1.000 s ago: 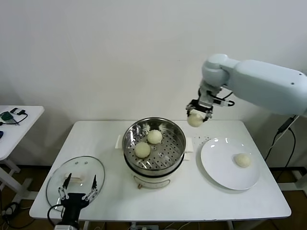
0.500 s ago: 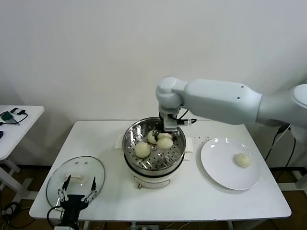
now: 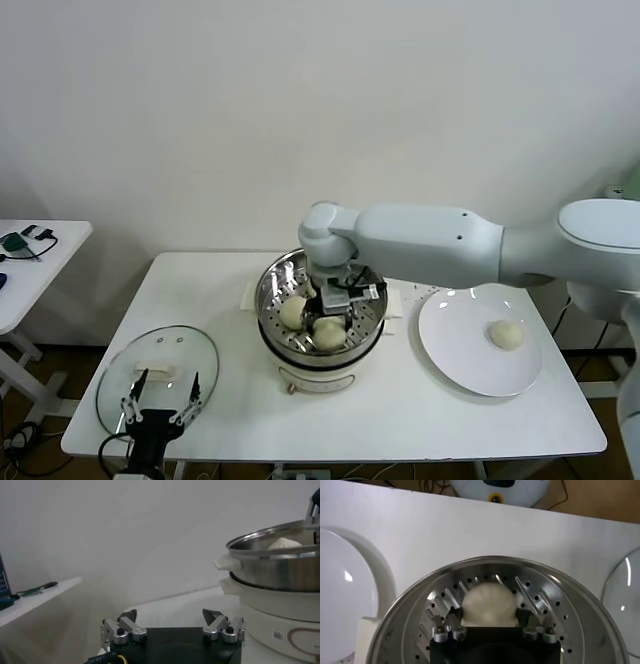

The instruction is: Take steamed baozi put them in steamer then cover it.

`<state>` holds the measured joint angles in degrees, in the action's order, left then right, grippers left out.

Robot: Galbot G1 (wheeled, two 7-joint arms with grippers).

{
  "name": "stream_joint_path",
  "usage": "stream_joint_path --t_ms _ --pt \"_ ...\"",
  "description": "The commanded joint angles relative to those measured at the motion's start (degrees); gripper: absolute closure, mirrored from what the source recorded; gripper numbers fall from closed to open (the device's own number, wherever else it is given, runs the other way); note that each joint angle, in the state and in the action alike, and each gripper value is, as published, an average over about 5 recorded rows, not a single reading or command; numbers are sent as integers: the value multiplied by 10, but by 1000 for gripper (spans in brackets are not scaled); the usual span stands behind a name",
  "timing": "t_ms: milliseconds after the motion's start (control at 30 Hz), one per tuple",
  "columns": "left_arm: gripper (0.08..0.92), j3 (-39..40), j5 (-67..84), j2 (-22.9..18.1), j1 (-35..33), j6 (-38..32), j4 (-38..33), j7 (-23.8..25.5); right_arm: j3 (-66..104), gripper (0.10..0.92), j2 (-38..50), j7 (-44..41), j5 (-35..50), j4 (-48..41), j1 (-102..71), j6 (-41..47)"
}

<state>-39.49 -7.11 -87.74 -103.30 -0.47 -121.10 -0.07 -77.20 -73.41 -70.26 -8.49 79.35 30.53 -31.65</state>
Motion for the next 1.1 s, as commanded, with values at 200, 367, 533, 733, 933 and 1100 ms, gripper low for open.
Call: stream_joint_path --t_ms 200,367,533,733,933,1100 --pt "177 1 0 0 1 0 1 0 16 203 10 -8 -7 -2 10 -3" --pt "177 2 -2 1 3 1 1 0 45 202 48 0 16 -9 46 11" --pt "177 -2 -6 2 -2 -4 -2 -2 37 203 142 65 82 -18 111 82" --pt "177 1 -3 4 2 1 -6 -1 -53 203 258 108 198 -10 169 258" --pt "177 3 -5 3 2 2 -9 -1 -48 203 381 93 246 -30 96 382" --pt "177 0 -4 5 0 1 -10 -2 69 203 446 72 192 -70 -52 401"
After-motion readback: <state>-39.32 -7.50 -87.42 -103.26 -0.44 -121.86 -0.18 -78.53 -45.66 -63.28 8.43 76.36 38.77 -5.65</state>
